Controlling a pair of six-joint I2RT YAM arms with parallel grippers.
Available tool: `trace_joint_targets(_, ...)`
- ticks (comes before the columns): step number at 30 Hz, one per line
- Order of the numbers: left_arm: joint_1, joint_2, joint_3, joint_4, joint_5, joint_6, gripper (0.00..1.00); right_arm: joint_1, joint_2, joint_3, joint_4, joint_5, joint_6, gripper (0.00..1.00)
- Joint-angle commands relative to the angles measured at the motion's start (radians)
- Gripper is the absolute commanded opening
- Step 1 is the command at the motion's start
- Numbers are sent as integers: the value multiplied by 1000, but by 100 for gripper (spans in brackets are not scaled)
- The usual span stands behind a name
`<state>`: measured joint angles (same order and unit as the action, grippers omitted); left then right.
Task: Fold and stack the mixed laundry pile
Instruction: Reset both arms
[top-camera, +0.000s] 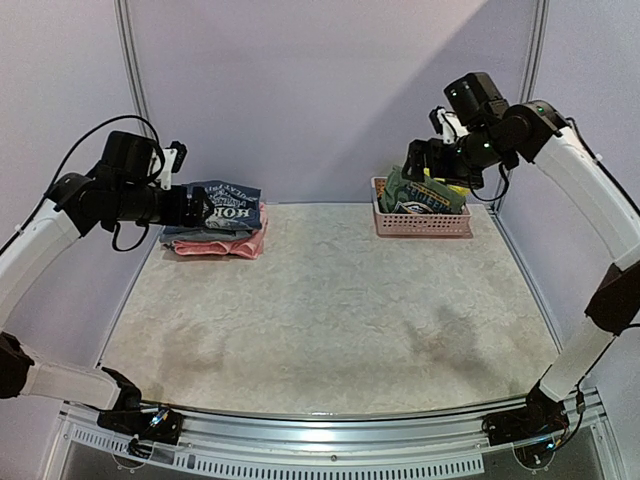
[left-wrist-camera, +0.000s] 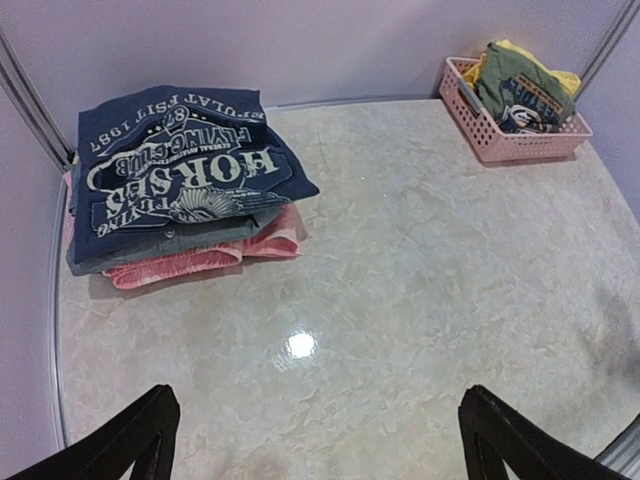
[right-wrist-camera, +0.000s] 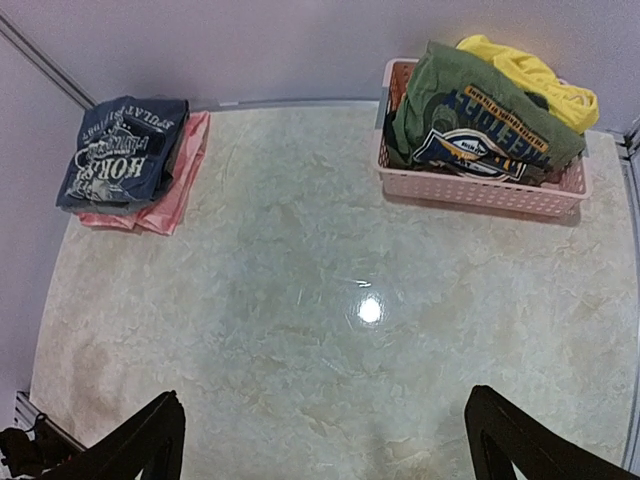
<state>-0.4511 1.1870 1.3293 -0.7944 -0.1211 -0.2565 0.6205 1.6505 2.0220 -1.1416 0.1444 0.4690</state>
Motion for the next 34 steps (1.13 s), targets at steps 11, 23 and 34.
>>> trace_joint_targets(11, -117, -88, -173, 70, 58, -130, 99, -5, -572, -706, 494, 175, 204, 99)
trace_joint_targets(23, -124, -83, -191, 109, 49, -122, 100, -8, -700, -780, 492, 275, 269, 99)
trace_joint_targets(34, -124, -83, -180, 124, 38, -107, 100, -8, -681, -744, 503, 320, 210, 99)
